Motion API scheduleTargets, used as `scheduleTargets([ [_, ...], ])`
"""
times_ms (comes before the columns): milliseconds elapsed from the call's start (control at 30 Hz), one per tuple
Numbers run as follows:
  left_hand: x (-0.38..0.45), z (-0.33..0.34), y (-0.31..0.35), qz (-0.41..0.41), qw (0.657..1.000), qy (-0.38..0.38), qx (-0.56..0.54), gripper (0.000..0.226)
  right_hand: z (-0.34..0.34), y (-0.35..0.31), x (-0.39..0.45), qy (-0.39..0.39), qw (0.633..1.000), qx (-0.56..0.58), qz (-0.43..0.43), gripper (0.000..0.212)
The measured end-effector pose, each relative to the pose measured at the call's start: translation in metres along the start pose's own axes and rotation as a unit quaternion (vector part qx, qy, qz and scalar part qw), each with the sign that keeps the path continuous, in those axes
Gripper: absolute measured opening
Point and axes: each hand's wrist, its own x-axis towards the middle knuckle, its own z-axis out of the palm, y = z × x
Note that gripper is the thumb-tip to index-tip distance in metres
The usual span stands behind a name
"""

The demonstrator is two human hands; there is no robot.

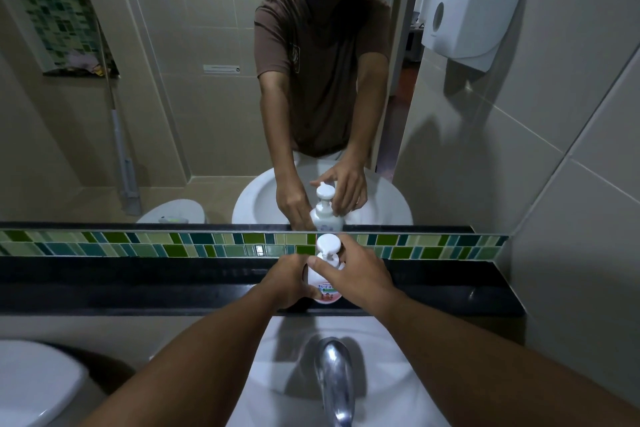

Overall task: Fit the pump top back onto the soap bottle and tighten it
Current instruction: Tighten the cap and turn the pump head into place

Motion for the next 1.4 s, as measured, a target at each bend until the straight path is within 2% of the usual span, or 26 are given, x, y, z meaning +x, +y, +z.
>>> scheduleTargets([
  [133, 0.003, 0.001, -0.002, 0.001, 1.000, -0.002, 0.011, 0.040, -0.003, -0.006, -0.002, 0.003, 1.000, 0.016, 0.007, 0.068],
  [233, 0.005, 0.002, -0.004, 0.015, 1.000, -0.001, 0.014, 0.057, -0.002, -0.009, -0.002, 0.006, 1.000, 0.020, 0.017, 0.063],
  [467, 0.006, 0.002, -0.003, 0.011, 1.000, -0.001, 0.011, 0.059, -0.002, -0.009, 0.002, -0.004, 0.999, 0.029, 0.024, 0.057],
  [1400, 0.006, 0.000, -0.004, 0.011, 1.000, -0.008, 0.005, 0.058, -0.013, 0.001, 0.013, -0.072, 0.997, -0.003, -0.012, 0.058],
])
